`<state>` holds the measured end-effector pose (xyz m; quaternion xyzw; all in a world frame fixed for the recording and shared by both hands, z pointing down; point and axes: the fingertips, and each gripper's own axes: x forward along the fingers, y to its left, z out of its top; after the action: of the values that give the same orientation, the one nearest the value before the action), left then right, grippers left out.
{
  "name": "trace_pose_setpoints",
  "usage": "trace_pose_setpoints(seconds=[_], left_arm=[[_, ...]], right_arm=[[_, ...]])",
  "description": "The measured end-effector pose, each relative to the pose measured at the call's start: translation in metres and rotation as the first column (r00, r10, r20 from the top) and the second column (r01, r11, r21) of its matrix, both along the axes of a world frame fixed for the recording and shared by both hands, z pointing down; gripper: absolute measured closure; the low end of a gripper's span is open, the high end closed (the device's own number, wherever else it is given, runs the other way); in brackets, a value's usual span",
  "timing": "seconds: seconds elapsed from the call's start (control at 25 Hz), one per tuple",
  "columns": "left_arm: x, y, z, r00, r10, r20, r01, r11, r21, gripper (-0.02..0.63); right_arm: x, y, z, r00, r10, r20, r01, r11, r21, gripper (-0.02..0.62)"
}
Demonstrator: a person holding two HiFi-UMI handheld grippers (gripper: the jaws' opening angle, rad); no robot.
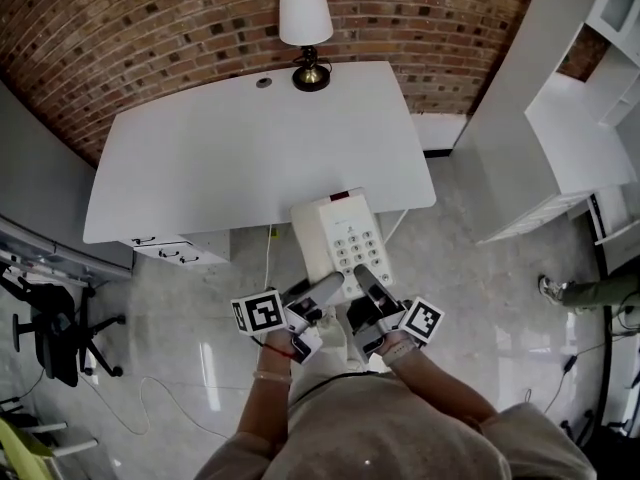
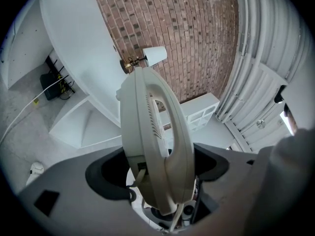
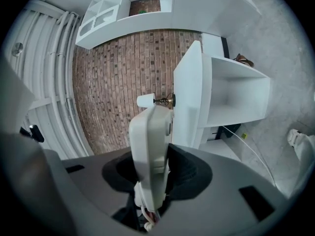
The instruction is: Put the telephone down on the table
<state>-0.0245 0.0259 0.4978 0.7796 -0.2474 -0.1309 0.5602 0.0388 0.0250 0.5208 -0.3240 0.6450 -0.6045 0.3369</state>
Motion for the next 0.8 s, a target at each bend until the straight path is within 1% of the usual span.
trace_pose_setpoints(seconds=[0.4,0.6,0.8], left_arm=[[-0.006,-0.074,0.007,0.998,0.065,0.0,-0.064,0.997,-0.031,0.23],[-0.017,-0.109,0.011,0.995,0.101,-0.005,-0.101,0.994,-0.048,0.23],[-0.015,-0.132,0.018,0.99,0.14,-0.015,-0.14,0.988,-0.061,0.23]], right_arm=[[-0.006,-0.068,0.006,0.998,0.056,-0.002,-0.056,0.998,-0.035,0.449],[-0.016,-0.101,0.011,0.996,0.085,-0.017,-0.086,0.995,-0.048,0.449],[-0.015,-0.122,0.016,0.992,0.125,-0.019,-0.126,0.99,-0.06,0.449]])
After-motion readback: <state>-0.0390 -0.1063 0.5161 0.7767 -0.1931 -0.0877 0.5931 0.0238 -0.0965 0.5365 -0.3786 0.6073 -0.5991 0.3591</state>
